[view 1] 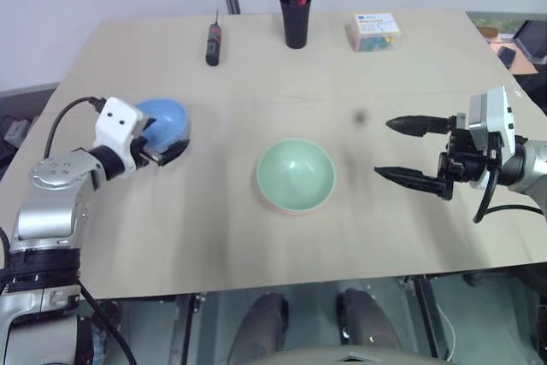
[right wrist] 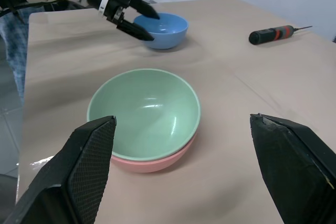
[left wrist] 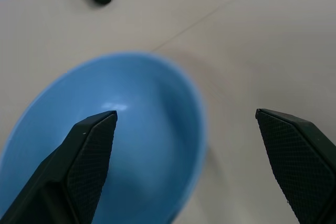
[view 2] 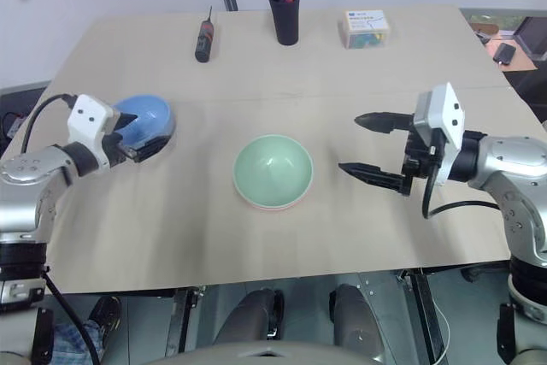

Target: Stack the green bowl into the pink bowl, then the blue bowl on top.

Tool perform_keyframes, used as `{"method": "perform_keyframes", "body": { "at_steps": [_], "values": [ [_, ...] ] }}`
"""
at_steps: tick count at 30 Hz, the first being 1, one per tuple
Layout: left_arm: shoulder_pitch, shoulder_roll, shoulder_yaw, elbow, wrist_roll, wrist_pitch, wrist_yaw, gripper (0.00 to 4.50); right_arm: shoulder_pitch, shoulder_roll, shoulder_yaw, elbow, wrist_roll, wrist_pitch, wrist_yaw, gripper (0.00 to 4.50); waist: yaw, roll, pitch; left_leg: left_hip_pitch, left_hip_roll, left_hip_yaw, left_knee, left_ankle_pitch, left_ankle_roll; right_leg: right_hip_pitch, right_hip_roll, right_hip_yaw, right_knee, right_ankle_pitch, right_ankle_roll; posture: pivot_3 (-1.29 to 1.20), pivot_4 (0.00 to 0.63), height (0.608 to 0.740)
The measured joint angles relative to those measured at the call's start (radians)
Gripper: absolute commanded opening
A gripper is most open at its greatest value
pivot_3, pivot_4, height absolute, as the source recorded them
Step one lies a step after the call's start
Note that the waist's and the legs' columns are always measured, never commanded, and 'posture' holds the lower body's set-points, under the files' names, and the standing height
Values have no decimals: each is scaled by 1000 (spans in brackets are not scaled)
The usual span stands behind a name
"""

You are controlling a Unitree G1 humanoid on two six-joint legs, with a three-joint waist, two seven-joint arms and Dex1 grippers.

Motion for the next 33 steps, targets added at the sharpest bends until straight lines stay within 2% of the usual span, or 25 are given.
{"method": "perform_keyframes", "body": {
  "at_steps": [1,3,4,5,6,9,12,13,15,23,29,33],
  "values": [
    [-16,0,-24,37,24,-1,-2,4500,-1,-5,4,4,0,-4,-8,4273,1,0,0,0,0,0,0,0,0,0,0,0,0,0,0,0,150,740],
    [-36,0,-46,76,43,-4,-6,4088,-1,-13,7,6,0,-13,-13,4310,1,0,0,0,0,0,0,0,0,0,0,0,0,0,0,0,150,740],
    [-48,0,-54,101,56,-6,-8,3605,-3,-17,10,8,0,-18,-17,4310,2,0,0,0,0,-1,0,0,0,0,0,-1,0,0,0,0,150,740],
    [-95,-5,-84,176,85,-36,-27,3538,-3,-28,15,12,4,-24,-22,4310,2,0,0,-1,0,0,1,0,0,0,0,0,0,0,0,0,150,740],
    [-97,-5,-85,179,86,-38,-29,3024,-3,-29,15,12,5,-25,-23,4310,2,0,0,-1,0,0,1,0,0,0,0,0,0,0,0,0,150,740],
    [-125,-14,-102,217,100,-66,-47,2226,-3,-40,15,12,19,-28,-36,4310,1,0,0,-1,0,0,1,0,0,0,0,0,0,0,0,0,150,740],
    [-137,-25,-102,224,100,-68,-67,1148,-3,-46,15,12,31,-35,-40,4310,0,0,0,-1,0,0,1,0,0,0,0,0,1,0,0,0,150,740],
    [-137,-27,-103,224,99,-68,-75,610,-3,-50,15,12,34,-36,-40,4310,0,0,0,-1,0,0,1,0,0,0,0,0,1,0,0,0,150,740],
    [-150,-26,-91,219,100,-79,-75,35,-2,-55,15,13,39,-38,-43,4310,1,0,0,0,0,0,2,0,0,0,0,0,1,0,0,0,150,740],
    [-153,-37,-97,177,96,-59,-127,35,2,-70,23,18,52,-54,-47,4310,6,1,-1,0,-2,-1,7,0,1,1,-1,-1,7,0,0,0,150,740],
    [-203,-87,-242,-7,92,-56,-262,35,47,-88,16,38,75,-92,-8,4310,23,-2,1,-1,-2,-1,13,-1,3,1,-1,-1,11,0,0,0,150,740],
    [-269,-112,-342,-109,122,-137,-342,35,75,-95,10,59,79,-127,12,4310,24,-2,1,-1,-1,-1,13,-1,3,1,0,0,12,0,0,0,150,740]
  ]
}}
